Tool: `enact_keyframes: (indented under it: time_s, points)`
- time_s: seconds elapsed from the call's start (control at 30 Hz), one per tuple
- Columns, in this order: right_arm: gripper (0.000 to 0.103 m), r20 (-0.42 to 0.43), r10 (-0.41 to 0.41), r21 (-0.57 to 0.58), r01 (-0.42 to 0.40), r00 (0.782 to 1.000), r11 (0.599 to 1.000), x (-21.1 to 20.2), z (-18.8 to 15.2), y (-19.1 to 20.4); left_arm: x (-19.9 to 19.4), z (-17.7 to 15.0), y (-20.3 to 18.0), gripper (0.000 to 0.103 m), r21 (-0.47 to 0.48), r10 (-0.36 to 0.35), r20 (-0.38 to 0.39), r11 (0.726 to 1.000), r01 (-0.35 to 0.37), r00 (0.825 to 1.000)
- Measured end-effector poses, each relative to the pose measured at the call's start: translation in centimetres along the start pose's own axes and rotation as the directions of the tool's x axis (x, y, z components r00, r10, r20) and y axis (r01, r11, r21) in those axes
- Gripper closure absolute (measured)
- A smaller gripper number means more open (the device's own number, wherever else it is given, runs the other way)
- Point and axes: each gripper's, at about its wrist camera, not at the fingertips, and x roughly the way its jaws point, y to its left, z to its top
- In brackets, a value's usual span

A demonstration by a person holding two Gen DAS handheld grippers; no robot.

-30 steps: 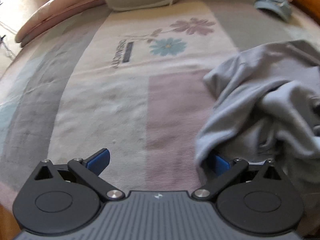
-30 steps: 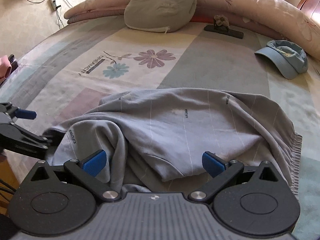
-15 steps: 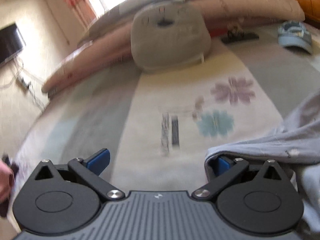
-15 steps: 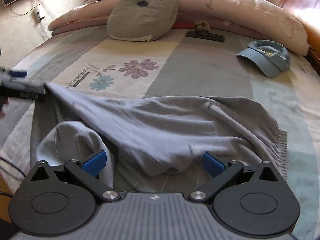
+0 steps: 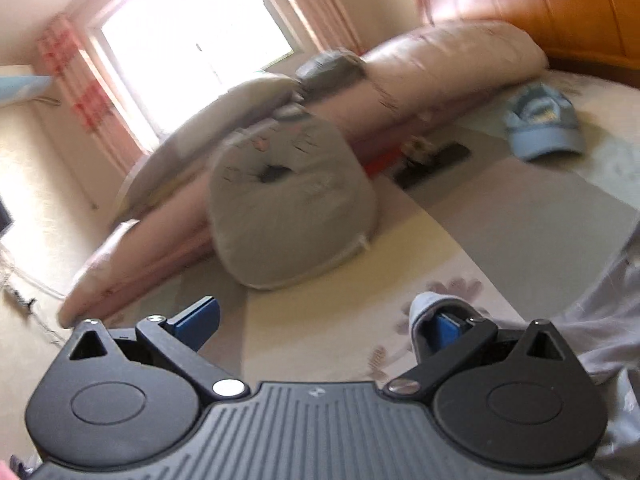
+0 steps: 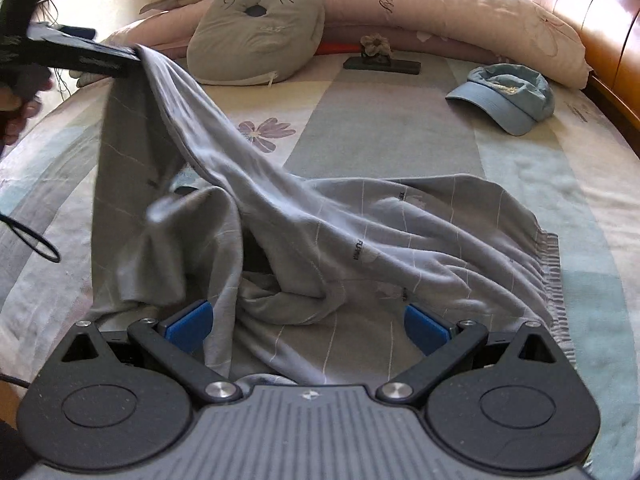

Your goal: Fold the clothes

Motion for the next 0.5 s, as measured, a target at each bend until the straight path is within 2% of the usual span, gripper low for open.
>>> enact_keyframes:
  time_s: [0.13,0.27,0.5]
  points:
    - [0.0,-0.016,-0.004,0.0,0.004,1.0,1.0,0.1,-0.5,0.0,1.1,-2.3,-1.1,0.001,-0.031,-0.093,-0.077,0.995,0.091,0.993]
    - [0.0,-0.026,-0.005,0.005,0.006,1.0,1.0,0.1,-0.8,-0.3,0.8,-5.6,-2.1,0.001,-0.088,-0.163,-0.15,0.985,0.151,0.975]
    - [0.0,-0.038,0.004,0.0,-0.005,0.999,1.0,0.6,-0.8,-0.4,0.9,-11.4,-4.1,0.001,-0.266,-0.305,-0.272,0.935,0.234,0.912]
